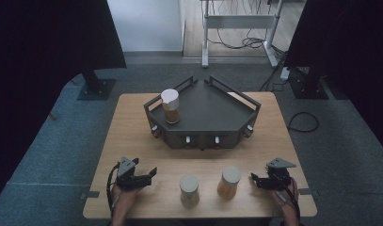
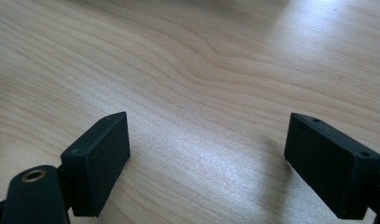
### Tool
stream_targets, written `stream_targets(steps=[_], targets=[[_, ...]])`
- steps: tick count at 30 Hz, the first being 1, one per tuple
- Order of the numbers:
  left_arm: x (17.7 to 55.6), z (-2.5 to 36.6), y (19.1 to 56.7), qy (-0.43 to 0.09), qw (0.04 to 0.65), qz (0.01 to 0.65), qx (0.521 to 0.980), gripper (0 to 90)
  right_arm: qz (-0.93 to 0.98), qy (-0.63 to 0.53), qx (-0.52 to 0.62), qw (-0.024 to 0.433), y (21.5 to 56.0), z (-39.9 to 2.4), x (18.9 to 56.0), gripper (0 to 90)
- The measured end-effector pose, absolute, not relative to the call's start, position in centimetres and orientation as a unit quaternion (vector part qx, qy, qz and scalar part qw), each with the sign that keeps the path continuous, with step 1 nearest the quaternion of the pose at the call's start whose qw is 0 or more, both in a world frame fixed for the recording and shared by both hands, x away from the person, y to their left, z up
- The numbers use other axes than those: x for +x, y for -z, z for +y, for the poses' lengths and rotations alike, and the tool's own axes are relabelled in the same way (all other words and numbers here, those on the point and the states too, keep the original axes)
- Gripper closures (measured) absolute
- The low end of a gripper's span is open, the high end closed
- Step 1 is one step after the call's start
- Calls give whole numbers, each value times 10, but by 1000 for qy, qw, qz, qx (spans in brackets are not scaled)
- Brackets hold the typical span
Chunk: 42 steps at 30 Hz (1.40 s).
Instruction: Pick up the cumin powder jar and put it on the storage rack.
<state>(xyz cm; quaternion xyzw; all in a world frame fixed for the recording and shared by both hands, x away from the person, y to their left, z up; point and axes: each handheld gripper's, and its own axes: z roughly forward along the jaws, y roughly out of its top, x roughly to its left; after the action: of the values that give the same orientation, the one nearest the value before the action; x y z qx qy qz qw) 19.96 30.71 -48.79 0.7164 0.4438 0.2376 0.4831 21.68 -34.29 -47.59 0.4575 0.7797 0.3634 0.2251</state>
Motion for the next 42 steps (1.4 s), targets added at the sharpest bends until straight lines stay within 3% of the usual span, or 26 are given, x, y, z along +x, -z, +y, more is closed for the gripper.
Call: stream_targets(steps=[19, 42], targets=[[203, 308, 493, -229, 480, 447, 719, 81, 746, -414, 457, 251, 475, -344, 202, 131], [199, 308, 493, -237, 487, 451, 710, 83, 725, -437, 439, 301, 451, -341, 175, 135]])
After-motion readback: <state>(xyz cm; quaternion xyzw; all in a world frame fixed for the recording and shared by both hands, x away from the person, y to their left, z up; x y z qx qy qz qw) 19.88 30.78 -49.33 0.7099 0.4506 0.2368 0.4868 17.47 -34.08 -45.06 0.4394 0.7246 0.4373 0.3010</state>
